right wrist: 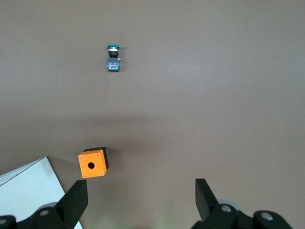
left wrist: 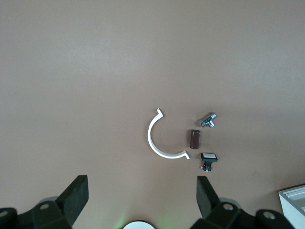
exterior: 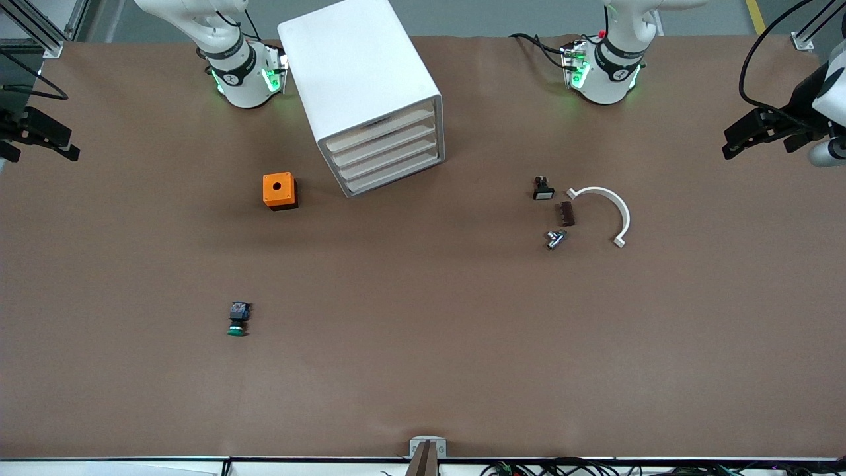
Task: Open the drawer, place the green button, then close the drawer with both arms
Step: 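Reach the left gripper toward the drawer while the right gripper reaches the button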
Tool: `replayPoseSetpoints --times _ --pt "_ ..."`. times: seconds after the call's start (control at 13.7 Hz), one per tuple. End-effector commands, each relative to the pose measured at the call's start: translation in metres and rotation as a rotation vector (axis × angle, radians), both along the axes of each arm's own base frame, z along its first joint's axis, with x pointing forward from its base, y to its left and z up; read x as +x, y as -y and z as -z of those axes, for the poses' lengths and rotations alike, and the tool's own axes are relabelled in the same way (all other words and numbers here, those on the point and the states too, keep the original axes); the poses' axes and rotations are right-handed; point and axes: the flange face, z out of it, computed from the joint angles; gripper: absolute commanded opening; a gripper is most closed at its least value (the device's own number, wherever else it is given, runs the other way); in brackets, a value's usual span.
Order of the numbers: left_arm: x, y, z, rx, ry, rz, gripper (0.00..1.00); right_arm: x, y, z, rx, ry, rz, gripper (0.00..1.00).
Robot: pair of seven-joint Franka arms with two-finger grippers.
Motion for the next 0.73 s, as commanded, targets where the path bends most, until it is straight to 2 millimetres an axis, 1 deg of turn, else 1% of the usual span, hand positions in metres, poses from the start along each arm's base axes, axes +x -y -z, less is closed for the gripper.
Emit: replayPoseSetpoints --times 0.0,0.22,0.36,0.44,0.51,0.66 --pt "0.0 -0.004 -0.006 0.017 -0.001 0.013 1.0 -0.006 0.0 -0.005 0.006 0.011 0.003 1.0" --pt "0.002 -0.001 -0.003 0.015 -0.005 0.007 1.0 -0.006 -0.001 -0.006 0.004 0.011 0.001 1.0" --pt "0.008 -0.002 0.007 0.015 -0.025 0.01 1.0 -0.006 -0.004 -0.01 0.002 0.014 -0.006 1.0" --pt "0.012 -0.001 0.015 0.014 -0.038 0.015 1.0 -0.005 -0.004 -0.011 0.002 0.017 -0.006 1.0" --pt "0.022 0.003 0.031 0.013 -0.06 0.014 1.0 -0.005 -0.004 -0.011 0.002 0.017 -0.006 1.0" --pt "0.033 0.012 0.054 0.011 -0.071 0.02 1.0 -0.005 -0.004 -0.011 0.002 0.017 -0.011 1.0"
